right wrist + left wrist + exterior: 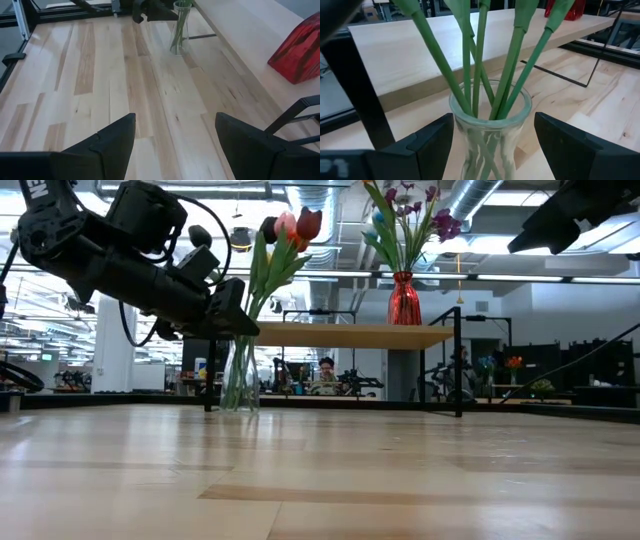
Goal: Pick and place flowers into a vace then onto a shelf
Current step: Put the transparent vase on the shelf
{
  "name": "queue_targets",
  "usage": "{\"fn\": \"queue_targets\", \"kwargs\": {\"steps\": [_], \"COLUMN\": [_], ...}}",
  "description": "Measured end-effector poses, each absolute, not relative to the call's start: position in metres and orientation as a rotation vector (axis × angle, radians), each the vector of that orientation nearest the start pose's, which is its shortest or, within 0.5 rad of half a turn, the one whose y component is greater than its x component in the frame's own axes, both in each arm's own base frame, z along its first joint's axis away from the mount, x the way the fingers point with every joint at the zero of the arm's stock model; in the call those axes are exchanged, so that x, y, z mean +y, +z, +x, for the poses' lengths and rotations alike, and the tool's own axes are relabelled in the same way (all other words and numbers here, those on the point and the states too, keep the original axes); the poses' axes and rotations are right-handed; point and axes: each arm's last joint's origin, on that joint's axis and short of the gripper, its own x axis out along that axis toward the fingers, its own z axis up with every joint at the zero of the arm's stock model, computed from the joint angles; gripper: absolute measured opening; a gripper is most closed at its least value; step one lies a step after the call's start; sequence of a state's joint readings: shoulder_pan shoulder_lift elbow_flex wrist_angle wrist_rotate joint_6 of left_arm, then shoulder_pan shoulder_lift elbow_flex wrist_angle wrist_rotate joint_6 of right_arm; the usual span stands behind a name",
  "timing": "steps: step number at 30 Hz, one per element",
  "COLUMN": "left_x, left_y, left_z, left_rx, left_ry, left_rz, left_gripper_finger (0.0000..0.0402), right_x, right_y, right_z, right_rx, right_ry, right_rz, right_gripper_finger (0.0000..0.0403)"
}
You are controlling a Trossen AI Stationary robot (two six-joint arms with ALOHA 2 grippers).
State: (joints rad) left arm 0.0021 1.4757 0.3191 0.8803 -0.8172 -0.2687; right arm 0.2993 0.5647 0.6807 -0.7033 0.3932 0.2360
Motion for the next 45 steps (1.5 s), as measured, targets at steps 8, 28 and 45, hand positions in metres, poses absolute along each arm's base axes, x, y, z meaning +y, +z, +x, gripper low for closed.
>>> {"fn": "queue_targets", "kwargs": {"steps": [8,28,45], "left_x": [0.0216,0.0216,0.0183], "left_y": [0.1423,0.1422,0.1442], "left_z": [0.2326,0.2325,0.2332], "left_rx": [0.148,0.148,0.131], "left_ry": [0.843,0.848,0.829], "left_rz": [-0.143,-0.141,-0.137], "left_gripper_finger": [0.0267,0.0179,0.0183], "right_x": [0.0224,0.0224,0.0224], "right_y": [0.2804,0.2804,0.2804], "right_z": [0.1103,0.1104,0.1103], "right_rx": [0.537,0.537,0.537], "right_ry": [-0.156,-0.156,-0.156], "right_rz": [0.031,0.031,0.031], "right_gripper_finger": [0.0268,0.0268,0.0268]}}
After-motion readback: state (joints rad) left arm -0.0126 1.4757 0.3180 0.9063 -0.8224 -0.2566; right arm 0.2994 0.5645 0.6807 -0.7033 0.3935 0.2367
